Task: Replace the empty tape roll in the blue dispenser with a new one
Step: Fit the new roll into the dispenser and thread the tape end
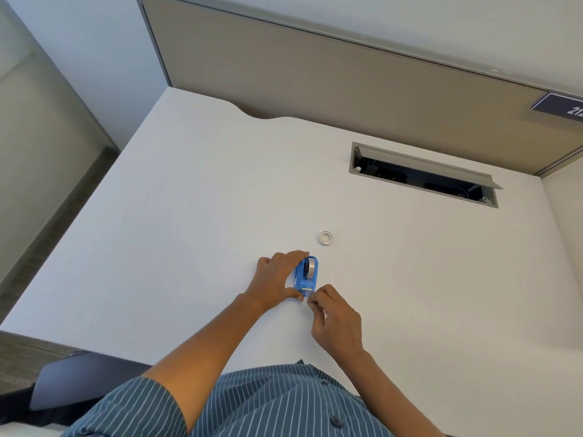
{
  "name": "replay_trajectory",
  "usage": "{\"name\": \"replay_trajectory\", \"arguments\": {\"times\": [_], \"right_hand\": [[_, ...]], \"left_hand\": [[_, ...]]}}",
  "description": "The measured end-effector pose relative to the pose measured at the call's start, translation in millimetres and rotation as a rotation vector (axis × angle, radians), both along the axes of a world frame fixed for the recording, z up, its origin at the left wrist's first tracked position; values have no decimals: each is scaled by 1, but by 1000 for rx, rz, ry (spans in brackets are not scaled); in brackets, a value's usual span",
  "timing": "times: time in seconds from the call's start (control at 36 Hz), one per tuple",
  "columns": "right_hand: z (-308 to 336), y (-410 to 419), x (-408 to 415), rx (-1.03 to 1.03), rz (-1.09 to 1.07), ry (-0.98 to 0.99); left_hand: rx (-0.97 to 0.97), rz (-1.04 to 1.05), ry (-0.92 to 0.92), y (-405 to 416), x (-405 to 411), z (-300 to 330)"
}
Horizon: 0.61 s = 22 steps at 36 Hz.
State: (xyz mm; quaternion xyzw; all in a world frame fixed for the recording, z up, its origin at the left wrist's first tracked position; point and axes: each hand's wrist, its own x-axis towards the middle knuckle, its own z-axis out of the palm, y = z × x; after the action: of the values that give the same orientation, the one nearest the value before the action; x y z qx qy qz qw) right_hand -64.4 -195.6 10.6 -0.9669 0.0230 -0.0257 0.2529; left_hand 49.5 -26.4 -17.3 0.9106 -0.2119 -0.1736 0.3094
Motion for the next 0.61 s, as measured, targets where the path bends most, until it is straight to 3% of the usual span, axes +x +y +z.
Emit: {"name": "replay_trajectory", "arguments": {"times": [0.61], "right_hand": [[-19, -1, 8, -130, 58, -79]], "left_hand": [[11, -5, 12, 1, 1, 0]]}}
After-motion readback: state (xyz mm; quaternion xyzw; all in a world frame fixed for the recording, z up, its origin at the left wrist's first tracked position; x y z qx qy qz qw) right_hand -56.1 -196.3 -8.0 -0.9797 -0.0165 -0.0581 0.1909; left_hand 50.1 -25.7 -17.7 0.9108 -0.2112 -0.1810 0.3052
